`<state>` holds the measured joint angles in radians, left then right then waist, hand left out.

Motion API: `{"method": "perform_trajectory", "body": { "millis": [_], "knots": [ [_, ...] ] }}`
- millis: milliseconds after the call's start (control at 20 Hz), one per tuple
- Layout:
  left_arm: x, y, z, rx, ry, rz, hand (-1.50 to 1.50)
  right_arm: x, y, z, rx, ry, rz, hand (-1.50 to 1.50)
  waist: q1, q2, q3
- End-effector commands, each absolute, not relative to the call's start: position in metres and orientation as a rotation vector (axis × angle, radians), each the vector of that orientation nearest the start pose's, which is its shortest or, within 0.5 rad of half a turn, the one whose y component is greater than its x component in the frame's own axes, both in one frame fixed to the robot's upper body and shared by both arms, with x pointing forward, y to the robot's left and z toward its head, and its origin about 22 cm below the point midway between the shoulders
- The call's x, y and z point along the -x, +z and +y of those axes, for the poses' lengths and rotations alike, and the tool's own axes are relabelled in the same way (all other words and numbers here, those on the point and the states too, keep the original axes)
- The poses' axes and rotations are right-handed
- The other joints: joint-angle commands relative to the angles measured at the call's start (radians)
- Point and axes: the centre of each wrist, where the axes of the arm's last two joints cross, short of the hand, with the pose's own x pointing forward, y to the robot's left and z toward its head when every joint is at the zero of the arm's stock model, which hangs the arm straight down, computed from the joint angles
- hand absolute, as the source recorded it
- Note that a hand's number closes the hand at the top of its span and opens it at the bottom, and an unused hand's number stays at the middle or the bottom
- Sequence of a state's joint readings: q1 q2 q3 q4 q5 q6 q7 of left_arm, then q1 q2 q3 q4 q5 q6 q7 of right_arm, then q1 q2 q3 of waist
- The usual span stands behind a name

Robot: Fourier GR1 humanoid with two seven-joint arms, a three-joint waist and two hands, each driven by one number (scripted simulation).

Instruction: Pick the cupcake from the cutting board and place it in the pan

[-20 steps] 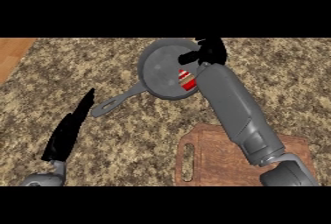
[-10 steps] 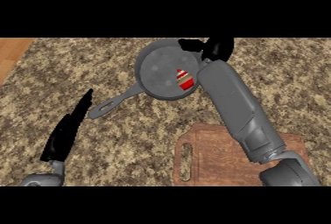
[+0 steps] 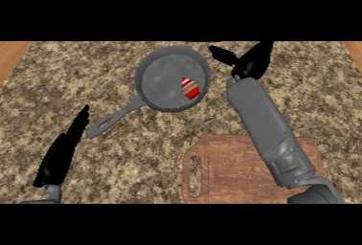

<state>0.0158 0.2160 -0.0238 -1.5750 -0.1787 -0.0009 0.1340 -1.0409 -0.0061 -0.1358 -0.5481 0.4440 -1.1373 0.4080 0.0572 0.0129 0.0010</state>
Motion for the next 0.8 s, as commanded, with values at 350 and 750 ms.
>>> {"method": "perform_trajectory", "body": {
  "millis": [350,750],
  "knots": [
    [-0.224,0.01,0.296,-0.363,-0.226,-1.367,0.0,-0.37,0.029,-0.146,0.951,-0.477,-1.417,-1.5,-0.088,-0.027,-0.002],
    [-0.207,0.003,0.303,-0.366,-0.236,-1.365,0.0,-0.296,0.044,-0.196,0.954,-0.438,-1.433,-1.5,-0.086,-0.026,-0.003]
  ]
}}
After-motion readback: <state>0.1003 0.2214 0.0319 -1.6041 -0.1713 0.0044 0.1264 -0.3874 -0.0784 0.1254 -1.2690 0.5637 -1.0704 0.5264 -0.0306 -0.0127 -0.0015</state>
